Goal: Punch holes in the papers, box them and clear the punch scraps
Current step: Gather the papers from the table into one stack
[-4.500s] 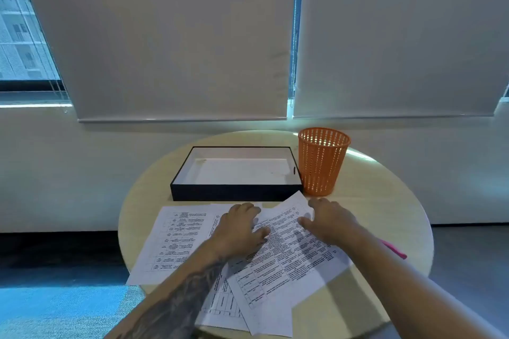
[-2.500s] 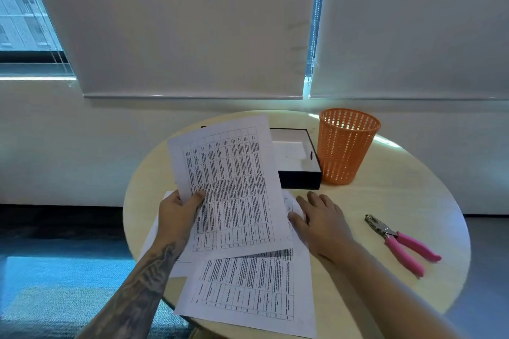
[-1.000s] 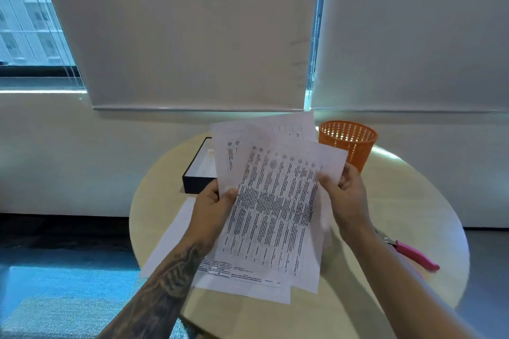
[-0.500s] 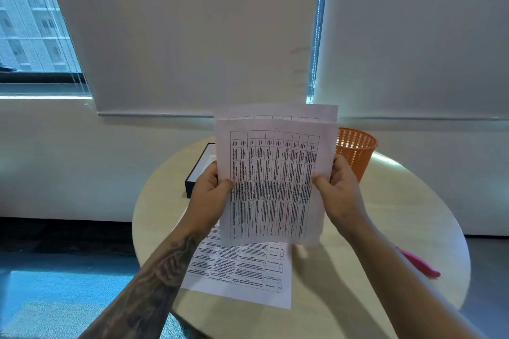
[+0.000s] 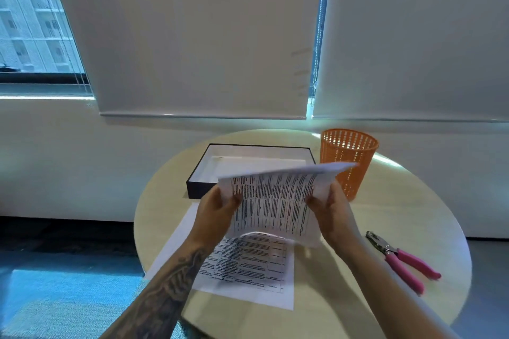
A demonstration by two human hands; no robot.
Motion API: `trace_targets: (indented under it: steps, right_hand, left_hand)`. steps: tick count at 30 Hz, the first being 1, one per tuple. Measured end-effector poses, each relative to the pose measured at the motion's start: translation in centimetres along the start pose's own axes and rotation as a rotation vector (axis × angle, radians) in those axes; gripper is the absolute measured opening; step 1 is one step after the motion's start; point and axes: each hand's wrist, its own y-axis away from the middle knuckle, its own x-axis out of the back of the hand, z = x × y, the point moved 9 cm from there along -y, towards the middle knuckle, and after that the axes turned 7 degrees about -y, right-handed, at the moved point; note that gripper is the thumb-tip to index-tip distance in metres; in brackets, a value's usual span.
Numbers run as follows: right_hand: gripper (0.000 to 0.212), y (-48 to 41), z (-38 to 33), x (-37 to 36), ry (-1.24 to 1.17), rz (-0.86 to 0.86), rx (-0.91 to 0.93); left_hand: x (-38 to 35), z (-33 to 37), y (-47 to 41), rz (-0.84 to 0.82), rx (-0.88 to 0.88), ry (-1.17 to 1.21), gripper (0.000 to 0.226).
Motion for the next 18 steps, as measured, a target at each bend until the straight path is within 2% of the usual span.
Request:
trace_targets:
  steps: [10,15,18]
  right_hand:
    - [0.032,-1.1,-0.4,-2.7,0.088,-0.101,-0.129]
    - [0.022,-0.8,1.7,-3.0,0.12,-0.127,-0.186]
    - [0.015,0.2,4.2,-3.7,0.313,-0.22,-0.188]
  left_hand:
    - [2.3,-1.1,-0.5,0.027,0.029,-0.032,0.013]
    - [6.3,-3.1,-1.1,0.162,0.084,0.023,0.008]
    - [8.9,-4.7,-1.7,0.241,0.13,0.059,0.017]
